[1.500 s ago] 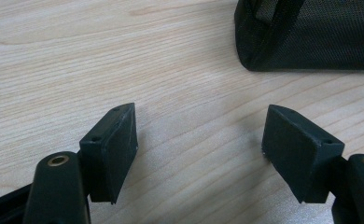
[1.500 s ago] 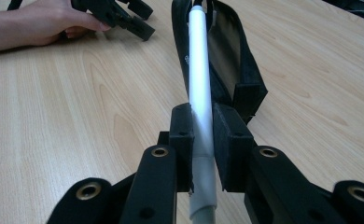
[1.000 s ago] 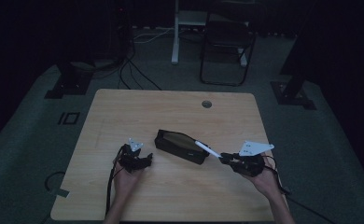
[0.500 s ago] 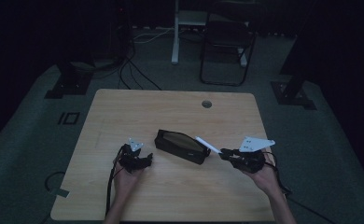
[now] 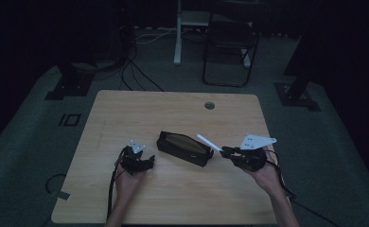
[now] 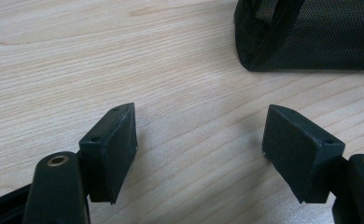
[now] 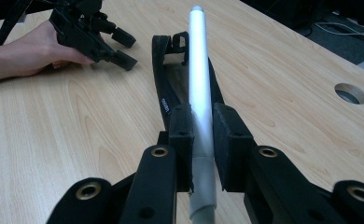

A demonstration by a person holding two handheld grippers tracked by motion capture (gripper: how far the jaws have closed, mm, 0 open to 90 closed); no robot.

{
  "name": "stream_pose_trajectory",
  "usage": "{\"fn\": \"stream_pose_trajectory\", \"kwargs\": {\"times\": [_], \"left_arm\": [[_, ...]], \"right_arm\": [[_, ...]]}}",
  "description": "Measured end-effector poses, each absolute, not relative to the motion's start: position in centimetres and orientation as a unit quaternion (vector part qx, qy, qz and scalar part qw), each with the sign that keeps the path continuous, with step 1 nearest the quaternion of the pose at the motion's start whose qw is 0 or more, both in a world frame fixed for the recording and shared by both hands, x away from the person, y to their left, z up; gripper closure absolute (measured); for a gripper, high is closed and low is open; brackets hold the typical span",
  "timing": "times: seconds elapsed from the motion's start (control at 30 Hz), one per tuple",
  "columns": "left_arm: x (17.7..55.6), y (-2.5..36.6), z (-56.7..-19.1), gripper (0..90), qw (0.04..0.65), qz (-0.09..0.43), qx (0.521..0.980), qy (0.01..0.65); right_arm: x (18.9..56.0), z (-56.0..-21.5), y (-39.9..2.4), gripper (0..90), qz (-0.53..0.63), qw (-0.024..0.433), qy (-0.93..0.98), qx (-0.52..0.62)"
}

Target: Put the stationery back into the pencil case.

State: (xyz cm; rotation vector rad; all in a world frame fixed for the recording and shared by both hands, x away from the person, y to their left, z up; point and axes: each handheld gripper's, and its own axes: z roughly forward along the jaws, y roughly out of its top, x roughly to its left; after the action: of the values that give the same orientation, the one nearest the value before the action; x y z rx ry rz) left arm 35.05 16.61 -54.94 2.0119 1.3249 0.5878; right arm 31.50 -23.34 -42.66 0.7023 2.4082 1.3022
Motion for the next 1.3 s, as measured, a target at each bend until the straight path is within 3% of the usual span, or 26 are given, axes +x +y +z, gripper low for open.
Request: {"fn": "stream_pose_trajectory", "kwargs": {"times": [1.3], "left_arm": [[35.1, 16.6, -54.9, 26.7, 0.325, 0.223, 0.767, 0.506]], "right_arm": [[33.8, -42.2, -20.4, 78.8, 0.463, 0.16, 0.833, 0.258]]}}
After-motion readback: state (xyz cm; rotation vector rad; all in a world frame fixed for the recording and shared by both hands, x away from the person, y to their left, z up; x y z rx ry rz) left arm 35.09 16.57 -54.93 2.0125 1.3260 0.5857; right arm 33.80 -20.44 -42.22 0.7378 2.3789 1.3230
